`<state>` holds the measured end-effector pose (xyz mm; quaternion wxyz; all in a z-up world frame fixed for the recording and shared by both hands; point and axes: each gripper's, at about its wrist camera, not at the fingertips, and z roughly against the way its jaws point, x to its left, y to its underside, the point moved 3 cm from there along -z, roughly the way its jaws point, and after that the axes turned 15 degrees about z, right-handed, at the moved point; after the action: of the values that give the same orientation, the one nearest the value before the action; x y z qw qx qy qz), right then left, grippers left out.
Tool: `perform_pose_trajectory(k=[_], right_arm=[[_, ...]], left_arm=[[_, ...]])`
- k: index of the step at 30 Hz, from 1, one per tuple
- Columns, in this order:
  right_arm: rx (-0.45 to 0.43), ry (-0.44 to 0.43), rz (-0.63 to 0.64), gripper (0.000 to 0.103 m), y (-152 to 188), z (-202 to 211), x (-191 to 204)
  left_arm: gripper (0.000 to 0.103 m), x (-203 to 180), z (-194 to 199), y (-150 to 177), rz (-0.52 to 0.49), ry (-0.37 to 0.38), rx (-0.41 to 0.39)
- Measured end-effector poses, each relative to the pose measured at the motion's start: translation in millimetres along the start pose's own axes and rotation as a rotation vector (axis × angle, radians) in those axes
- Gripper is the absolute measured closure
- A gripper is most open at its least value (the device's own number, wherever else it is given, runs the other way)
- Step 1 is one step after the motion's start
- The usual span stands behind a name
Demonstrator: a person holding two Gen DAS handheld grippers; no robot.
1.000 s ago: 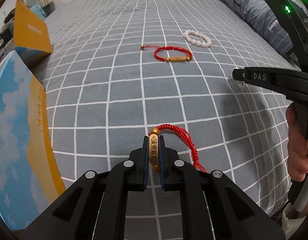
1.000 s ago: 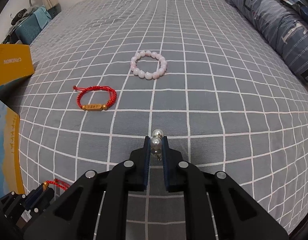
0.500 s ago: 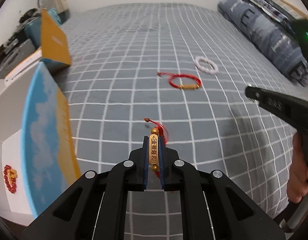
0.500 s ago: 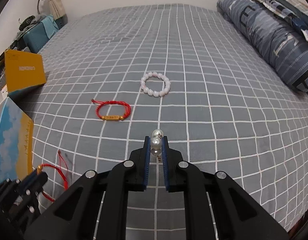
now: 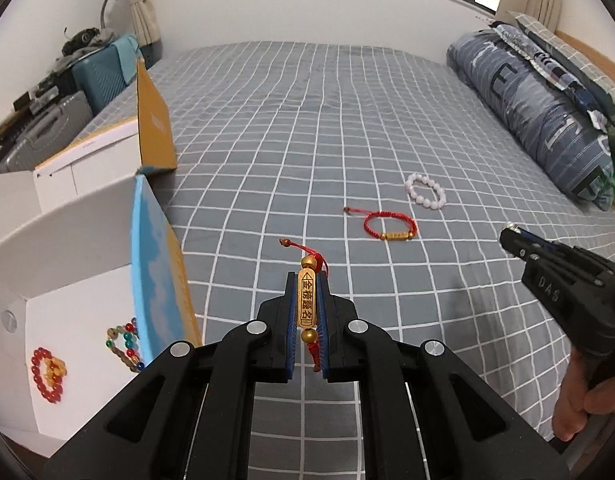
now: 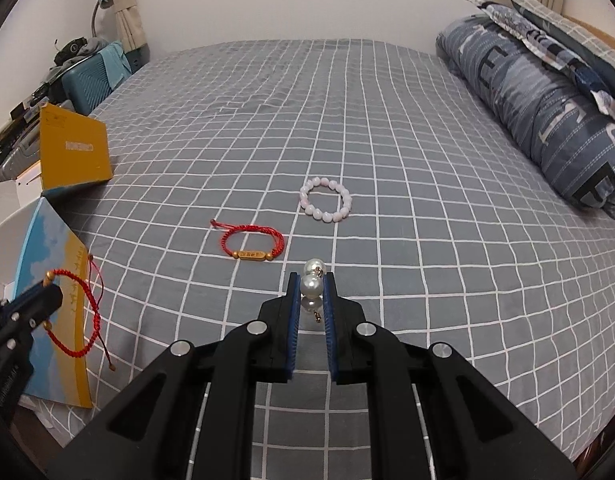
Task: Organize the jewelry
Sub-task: 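Carry the red string bracelet and pearl earrings in both tools into the box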
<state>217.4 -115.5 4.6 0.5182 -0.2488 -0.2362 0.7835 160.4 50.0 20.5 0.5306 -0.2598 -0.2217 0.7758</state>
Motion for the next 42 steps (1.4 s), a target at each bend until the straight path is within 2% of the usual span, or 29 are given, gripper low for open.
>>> perform_pose_trajectory(k=[13,21,26,30,42], right_arm=[[-0.078,0.010,0.021,0.092,-9,37,18],[-0.108,0.001,0.029,0.092,-19,57,42],[-0.138,-0.021,0.055,0.092,-31,69,72],[-0.161,-0.054,0.088,0.092,-42,77,104],[-0.195,-0.180,0.218,0.093,-65,84,221]], left_arm=[[0.095,23,60,-18,0.019,0.034,-0.103],[0.095,56,99,-25,0.057,0.005,-0.165],[0.095,86,117,-29,0.098,-0.016,-0.186],[0.095,116,124,-33,0.125,-0.082,-0.215],[0.095,227,129,-33,0.254,-0.236,-0.221]])
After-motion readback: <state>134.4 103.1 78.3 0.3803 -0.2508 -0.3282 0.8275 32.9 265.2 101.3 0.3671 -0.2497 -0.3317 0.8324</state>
